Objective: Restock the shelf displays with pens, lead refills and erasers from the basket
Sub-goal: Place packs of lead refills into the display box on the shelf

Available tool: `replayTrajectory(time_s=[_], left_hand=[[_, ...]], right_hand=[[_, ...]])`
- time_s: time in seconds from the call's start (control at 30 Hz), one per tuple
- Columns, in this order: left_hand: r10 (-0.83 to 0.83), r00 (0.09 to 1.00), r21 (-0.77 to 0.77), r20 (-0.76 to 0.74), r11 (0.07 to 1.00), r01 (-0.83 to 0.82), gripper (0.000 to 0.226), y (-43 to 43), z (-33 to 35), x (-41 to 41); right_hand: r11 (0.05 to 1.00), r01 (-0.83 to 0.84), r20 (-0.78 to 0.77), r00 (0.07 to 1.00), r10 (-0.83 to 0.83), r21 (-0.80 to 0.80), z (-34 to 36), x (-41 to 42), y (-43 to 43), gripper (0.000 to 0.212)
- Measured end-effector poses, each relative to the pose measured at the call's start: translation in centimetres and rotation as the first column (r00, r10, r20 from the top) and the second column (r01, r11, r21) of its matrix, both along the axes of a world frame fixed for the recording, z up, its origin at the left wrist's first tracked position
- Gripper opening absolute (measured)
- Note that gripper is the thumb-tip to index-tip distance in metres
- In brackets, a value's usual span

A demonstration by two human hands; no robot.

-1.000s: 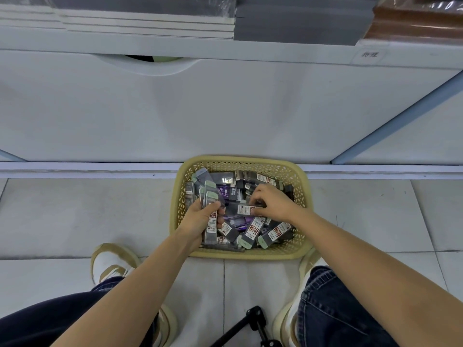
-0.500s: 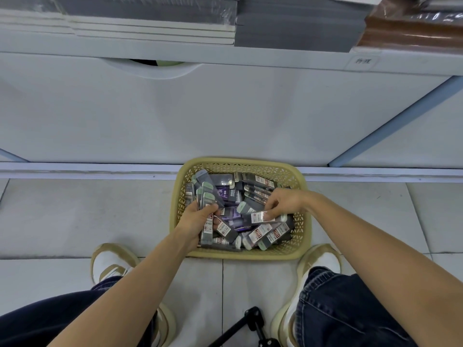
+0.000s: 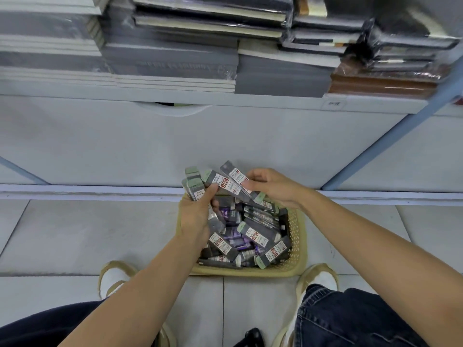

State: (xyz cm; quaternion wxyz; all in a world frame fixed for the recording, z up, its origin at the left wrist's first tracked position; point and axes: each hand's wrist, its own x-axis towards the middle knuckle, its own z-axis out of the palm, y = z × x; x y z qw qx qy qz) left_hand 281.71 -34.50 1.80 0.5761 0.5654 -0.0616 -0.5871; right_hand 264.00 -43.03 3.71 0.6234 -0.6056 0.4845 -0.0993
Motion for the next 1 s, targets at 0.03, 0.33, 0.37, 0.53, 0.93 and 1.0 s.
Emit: replayTrajectory(time_s=[0.03, 0.33, 0.37, 0.53, 0.93, 1.0], left_hand=[[0.011, 0.999, -0.003, 0.034, 1.000, -0.011, 0.008, 0.0, 0.4, 0.3], [-0.348, 0.839, -0.001, 0.418, 0.924, 0.383, 0.010, 0.7, 2.5, 2.8], [-0.403, 0.807, 0.009, 0.431, 0.896, 0.443, 0.012, 0.9, 2.6, 2.5], [-0.444, 0.739, 0.001, 0.507, 0.857, 0.515, 0.016, 1.6, 2.4, 1.0], [-0.259, 0.854, -0.247, 0.452, 0.883, 0.399, 0.011, -1.2, 10.4, 0.0], [-0.250, 0.869, -0.317, 0.428, 0.858, 0.403, 0.010, -1.9, 13.5, -0.2]], right_hand=[[0.999, -0.034, -0.016, 0.999, 0.034, -0.040, 0.5, 0.0, 0.1, 0.011], [0.891, -0.448, -0.285, 0.866, 0.411, -0.074, 4.8, -2.4, -0.1, 0.015], [0.894, -0.434, -0.286, 0.875, 0.390, -0.108, 5.0, -2.3, 0.0, 0.013], [0.925, -0.199, -0.242, 0.963, 0.123, -0.325, 4.9, -1.4, 0.7, 0.051], [0.901, 0.091, 0.175, 0.984, -0.017, -0.424, 12.3, -0.5, 0.0, 0.030], [0.879, 0.059, 0.159, 0.987, 0.019, -0.474, 15.6, -1.1, -0.5, 0.030]])
